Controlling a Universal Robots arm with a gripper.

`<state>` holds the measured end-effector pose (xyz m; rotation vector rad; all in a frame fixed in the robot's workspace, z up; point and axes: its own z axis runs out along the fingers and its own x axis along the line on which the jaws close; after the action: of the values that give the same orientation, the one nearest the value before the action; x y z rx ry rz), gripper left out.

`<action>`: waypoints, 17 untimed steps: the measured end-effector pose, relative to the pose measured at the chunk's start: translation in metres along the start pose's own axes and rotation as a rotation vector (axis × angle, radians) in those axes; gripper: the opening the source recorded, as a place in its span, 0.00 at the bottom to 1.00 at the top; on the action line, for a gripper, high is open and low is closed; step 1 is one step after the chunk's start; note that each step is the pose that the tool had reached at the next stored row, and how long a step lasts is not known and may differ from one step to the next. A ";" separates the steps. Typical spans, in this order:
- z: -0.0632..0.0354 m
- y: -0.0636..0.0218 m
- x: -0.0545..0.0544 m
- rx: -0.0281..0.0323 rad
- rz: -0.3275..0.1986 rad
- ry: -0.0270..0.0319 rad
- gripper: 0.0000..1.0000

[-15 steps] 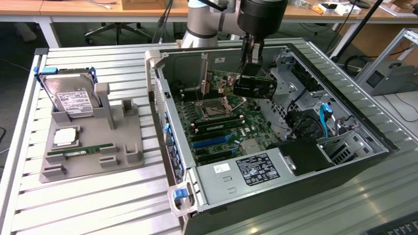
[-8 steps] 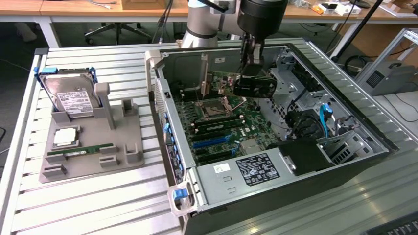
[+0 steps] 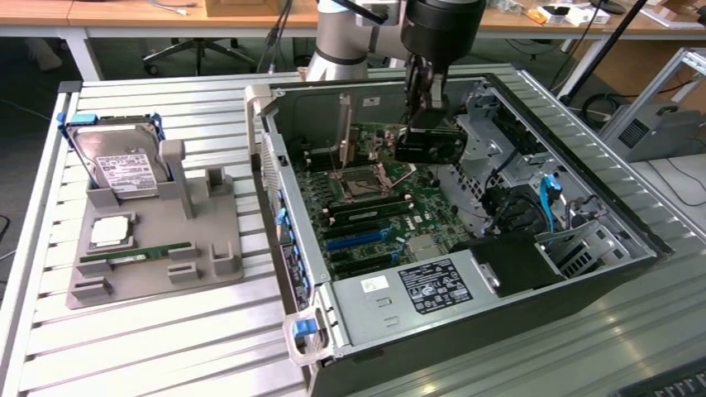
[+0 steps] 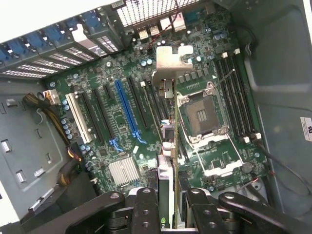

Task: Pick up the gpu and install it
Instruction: 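Insert the gpu into the slot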

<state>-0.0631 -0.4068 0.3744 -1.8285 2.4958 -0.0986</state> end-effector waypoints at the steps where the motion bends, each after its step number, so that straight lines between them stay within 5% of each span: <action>1: 0.0000 0.0000 0.000 0.0001 -0.005 -0.0001 0.27; 17: 0.0009 0.0001 0.000 0.0025 -0.132 -0.0031 0.27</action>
<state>-0.0630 -0.4068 0.3736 -1.9893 2.3698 -0.1033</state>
